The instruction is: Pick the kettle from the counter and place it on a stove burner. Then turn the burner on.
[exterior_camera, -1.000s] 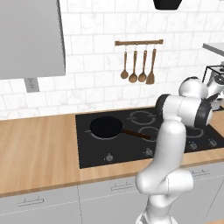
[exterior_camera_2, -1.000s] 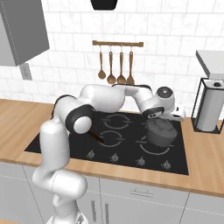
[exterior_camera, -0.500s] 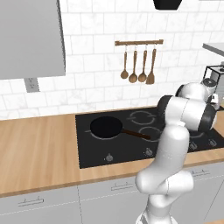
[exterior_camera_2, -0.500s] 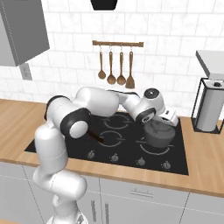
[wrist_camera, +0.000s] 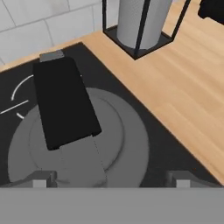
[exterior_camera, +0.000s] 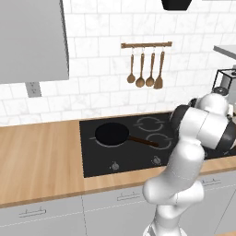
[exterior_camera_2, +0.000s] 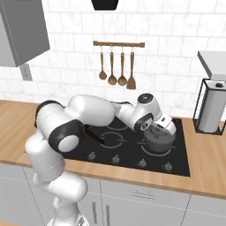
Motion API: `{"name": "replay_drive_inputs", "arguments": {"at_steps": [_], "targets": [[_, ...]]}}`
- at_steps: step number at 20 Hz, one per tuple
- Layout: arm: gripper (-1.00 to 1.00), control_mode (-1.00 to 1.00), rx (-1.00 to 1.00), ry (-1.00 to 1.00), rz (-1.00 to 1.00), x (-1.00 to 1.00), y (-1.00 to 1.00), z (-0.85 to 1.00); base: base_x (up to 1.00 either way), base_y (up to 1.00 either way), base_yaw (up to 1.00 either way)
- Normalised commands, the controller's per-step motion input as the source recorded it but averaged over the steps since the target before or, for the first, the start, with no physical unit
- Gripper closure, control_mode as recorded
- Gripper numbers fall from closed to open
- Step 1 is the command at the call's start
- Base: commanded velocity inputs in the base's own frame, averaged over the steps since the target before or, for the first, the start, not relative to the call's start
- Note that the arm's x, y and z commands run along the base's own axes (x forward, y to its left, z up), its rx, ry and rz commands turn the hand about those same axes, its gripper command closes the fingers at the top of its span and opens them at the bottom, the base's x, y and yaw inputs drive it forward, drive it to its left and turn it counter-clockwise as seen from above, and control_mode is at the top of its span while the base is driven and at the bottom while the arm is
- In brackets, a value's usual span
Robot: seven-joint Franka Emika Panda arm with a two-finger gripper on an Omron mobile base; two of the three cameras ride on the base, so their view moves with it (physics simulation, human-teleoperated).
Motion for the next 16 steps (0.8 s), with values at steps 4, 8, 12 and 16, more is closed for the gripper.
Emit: {"name": "replay_drive_inputs", "arguments": {"at_steps": [4,8,12,16], "targets": [[-1.00,-1.00,-0.01,-0.01,0.00,-0.40,0.48,0.05,0.00,0.00,0.00],[-1.00,-1.00,-0.03,-0.12,0.02,-0.49,0.26,0.29,0.00,0.00,0.00],[-1.00,-1.00,0.00,-0.12,0.02,-0.64,-0.07,0.48,0.00,0.00,0.00],[-1.00,-1.00,0.00,-0.01,0.03,-0.66,-0.20,0.40,0.00,0.00,0.00]]}}
